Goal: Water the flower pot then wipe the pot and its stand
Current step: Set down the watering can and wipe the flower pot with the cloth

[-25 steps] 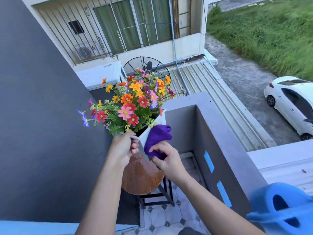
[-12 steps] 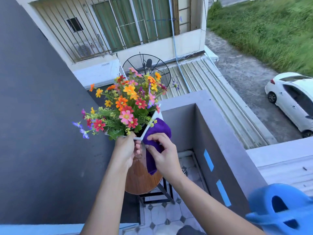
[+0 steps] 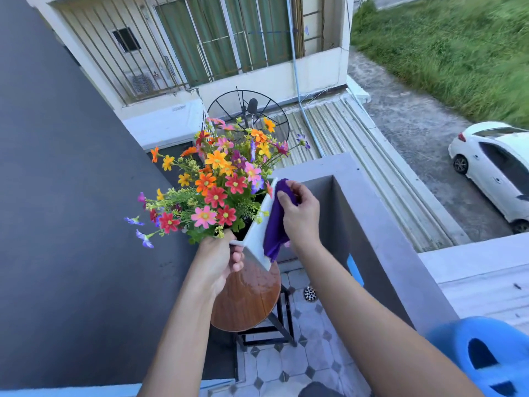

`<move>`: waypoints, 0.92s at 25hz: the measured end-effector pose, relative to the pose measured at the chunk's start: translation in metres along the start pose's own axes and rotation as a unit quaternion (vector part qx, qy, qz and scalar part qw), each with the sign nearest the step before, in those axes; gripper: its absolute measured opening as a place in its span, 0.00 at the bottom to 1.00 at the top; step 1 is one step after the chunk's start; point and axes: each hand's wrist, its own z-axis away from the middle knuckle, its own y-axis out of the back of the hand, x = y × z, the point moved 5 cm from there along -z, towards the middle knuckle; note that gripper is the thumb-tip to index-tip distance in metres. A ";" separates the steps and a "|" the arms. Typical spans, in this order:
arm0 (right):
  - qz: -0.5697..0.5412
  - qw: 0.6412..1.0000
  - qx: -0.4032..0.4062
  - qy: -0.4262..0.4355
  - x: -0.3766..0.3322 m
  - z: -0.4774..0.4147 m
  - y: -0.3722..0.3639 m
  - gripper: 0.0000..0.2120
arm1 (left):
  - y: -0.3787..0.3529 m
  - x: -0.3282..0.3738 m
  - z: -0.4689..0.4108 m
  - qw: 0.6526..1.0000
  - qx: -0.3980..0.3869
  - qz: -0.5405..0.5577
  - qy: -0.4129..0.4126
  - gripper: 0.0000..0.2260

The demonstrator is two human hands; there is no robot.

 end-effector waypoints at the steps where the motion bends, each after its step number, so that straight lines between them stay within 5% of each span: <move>1: 0.000 1.000 -0.011 0.003 -0.001 0.002 -0.004 0.08 | 0.000 0.000 -0.003 1.000 0.003 0.001 0.001 0.12; 12: 0.074 0.954 -0.237 0.167 0.028 0.068 -0.025 0.15 | 0.008 0.005 -0.036 0.994 0.029 0.106 0.018 0.12; 23: 0.034 0.999 -0.024 0.018 0.036 0.021 -0.007 0.10 | 0.011 0.007 -0.029 0.998 -0.014 0.054 0.018 0.13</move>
